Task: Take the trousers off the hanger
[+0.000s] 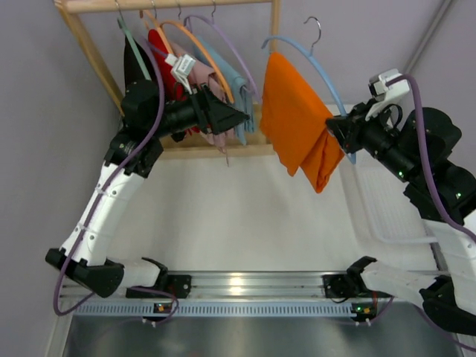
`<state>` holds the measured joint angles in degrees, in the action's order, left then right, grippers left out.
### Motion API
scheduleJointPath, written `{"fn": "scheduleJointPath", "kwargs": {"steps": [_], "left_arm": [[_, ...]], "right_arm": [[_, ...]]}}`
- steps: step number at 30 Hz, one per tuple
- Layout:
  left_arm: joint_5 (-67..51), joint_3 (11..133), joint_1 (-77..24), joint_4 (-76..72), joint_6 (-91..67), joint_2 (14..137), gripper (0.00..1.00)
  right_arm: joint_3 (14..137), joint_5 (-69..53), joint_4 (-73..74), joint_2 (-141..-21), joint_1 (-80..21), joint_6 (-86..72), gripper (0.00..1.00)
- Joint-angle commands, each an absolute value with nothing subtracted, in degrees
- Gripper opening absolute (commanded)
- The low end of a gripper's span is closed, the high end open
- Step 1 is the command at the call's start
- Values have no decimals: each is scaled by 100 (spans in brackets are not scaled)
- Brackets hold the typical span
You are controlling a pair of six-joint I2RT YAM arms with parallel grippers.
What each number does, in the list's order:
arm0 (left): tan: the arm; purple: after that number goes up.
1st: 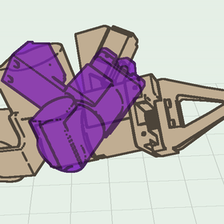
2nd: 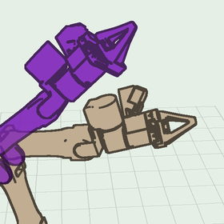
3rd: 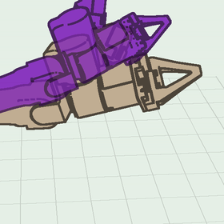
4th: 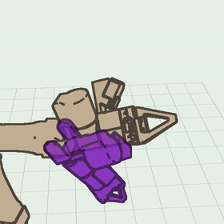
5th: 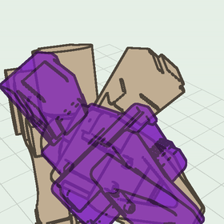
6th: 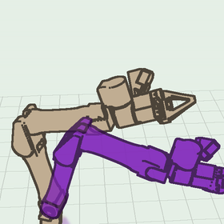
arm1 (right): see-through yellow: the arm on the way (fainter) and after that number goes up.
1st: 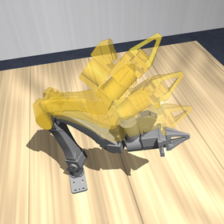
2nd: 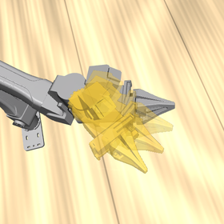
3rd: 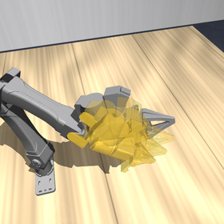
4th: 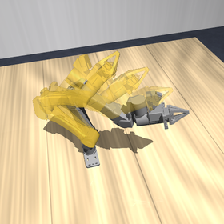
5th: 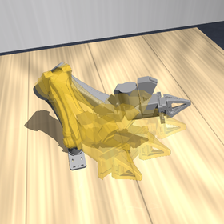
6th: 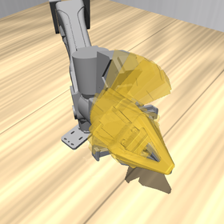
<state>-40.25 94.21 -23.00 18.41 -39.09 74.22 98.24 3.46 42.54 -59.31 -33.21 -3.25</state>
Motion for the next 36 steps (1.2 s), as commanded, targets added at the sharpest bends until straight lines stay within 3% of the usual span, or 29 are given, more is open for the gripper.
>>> {"fn": "scheduleJointPath", "kwargs": {"steps": [1,10,31,36], "left_arm": [[-3657,9747,-2987,854,-4156,7637,86],[-3085,10747,-3814,-316,-5606,8929,89],[-1952,12514,-5150,-26,-6847,10968,73],[-1784,12718,-5273,299,-6943,11214,65]], "right_arm": [[9942,518,2856,-5371,-3270,-360,0],[9422,826,2795,-4887,-2998,-755,0],[8526,572,2733,-4439,-2373,-2091,0],[8324,343,2725,-4386,-2347,-2180,0]]}}
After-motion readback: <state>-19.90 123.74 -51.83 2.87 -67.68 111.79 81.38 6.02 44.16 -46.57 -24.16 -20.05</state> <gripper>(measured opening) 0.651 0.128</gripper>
